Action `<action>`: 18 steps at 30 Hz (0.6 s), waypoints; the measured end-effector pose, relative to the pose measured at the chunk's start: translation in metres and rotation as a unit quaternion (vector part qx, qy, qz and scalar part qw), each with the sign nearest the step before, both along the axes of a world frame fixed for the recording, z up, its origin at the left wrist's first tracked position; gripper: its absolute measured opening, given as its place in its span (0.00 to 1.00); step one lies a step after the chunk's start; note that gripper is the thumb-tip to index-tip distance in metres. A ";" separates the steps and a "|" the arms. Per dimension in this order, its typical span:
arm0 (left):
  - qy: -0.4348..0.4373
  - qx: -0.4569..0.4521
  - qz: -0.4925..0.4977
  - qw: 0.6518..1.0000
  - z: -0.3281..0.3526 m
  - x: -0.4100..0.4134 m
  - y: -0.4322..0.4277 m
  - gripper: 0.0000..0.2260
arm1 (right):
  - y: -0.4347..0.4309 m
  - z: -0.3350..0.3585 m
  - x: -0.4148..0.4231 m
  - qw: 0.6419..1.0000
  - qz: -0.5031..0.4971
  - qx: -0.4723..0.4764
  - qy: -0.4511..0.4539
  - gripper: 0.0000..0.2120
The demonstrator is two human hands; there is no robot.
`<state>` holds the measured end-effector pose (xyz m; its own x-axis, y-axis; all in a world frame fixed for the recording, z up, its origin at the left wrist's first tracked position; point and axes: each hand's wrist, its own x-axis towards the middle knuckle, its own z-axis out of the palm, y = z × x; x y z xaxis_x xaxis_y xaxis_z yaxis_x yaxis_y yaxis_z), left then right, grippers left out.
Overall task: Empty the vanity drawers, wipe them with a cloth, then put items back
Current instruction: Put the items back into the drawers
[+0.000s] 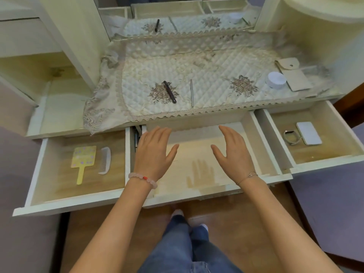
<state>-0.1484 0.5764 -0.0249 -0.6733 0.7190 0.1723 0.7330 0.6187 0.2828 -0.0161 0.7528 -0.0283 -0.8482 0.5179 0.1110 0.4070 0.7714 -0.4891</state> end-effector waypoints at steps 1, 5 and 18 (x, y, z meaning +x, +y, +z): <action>-0.002 -0.002 0.003 1.000 -0.002 -0.003 0.002 0.20 | 0.004 -0.001 -0.004 1.000 0.002 0.000 -0.002 0.26; -0.016 0.003 0.016 1.000 -0.011 -0.019 0.013 0.20 | 0.020 -0.007 -0.026 1.000 0.010 -0.008 -0.010 0.26; -0.104 0.018 0.041 0.994 -0.041 -0.117 0.066 0.19 | 0.070 -0.037 -0.142 0.995 0.023 -0.074 -0.066 0.25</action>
